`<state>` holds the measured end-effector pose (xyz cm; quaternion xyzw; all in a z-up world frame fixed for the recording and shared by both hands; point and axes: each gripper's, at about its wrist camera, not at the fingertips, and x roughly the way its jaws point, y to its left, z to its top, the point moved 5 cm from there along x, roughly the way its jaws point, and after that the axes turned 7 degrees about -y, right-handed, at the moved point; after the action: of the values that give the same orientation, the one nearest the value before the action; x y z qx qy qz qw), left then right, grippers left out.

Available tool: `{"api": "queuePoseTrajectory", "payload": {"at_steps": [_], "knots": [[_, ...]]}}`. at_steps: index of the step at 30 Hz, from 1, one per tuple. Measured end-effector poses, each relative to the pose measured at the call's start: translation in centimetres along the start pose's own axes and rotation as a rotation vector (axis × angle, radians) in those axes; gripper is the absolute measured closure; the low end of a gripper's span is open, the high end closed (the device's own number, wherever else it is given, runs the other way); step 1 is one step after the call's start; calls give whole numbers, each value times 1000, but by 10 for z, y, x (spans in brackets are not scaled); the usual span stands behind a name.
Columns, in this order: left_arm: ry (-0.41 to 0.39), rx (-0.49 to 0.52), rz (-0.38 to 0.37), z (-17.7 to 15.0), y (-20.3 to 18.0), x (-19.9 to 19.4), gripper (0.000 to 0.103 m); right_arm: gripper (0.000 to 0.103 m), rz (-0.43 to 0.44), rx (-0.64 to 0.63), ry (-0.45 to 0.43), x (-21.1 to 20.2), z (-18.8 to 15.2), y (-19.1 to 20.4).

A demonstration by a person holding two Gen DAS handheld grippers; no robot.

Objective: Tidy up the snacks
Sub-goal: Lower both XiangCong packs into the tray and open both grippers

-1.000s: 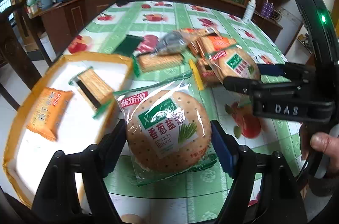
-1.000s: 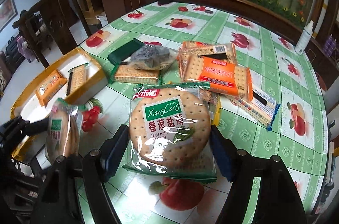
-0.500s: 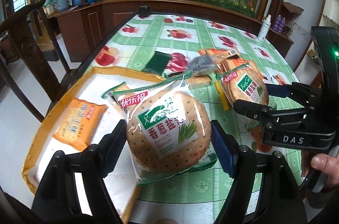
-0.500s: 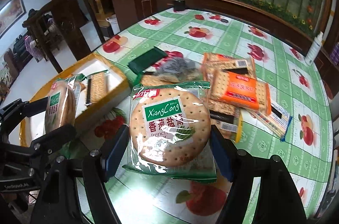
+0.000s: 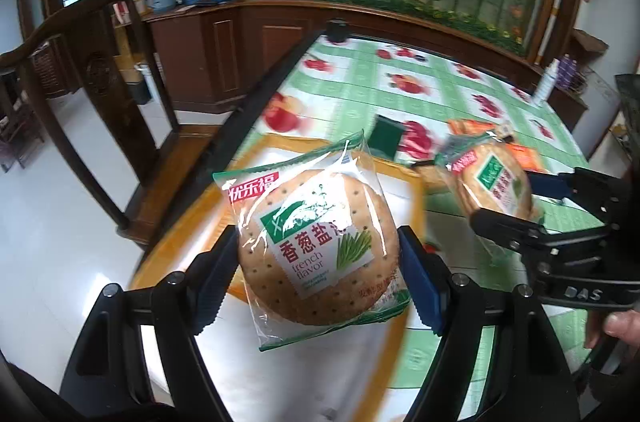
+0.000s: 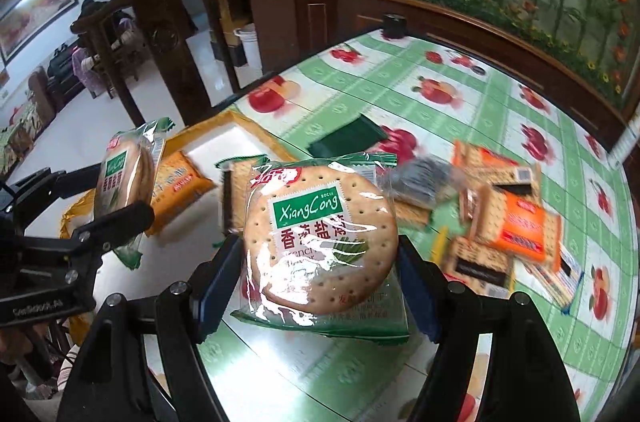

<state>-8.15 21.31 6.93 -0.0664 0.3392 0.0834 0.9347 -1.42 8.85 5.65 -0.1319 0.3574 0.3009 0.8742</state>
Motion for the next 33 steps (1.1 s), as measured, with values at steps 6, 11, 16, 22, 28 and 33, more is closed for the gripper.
{"api": "queuePoseTrajectory", "payload": {"at_steps": [6,11,16,22,28,33], "knots": [[46,-50,33,-4,35,15,25,28,42,-32,23,22,13,27],[105,-42,30,-13,43,31,25,28,75,-44,78,56,16,45],[156,-49,27,-21,51,44,25,28,83,-40,126,84,14,50],[181,-38,41,-23,54,55,25,28,83,-58,163,100,10,54],[233,-108,18,-29,61,64,18,27,87,-17,167,102,10,49],[234,-97,41,-31,60,63,16,24,116,43,139,90,10,39]]}}
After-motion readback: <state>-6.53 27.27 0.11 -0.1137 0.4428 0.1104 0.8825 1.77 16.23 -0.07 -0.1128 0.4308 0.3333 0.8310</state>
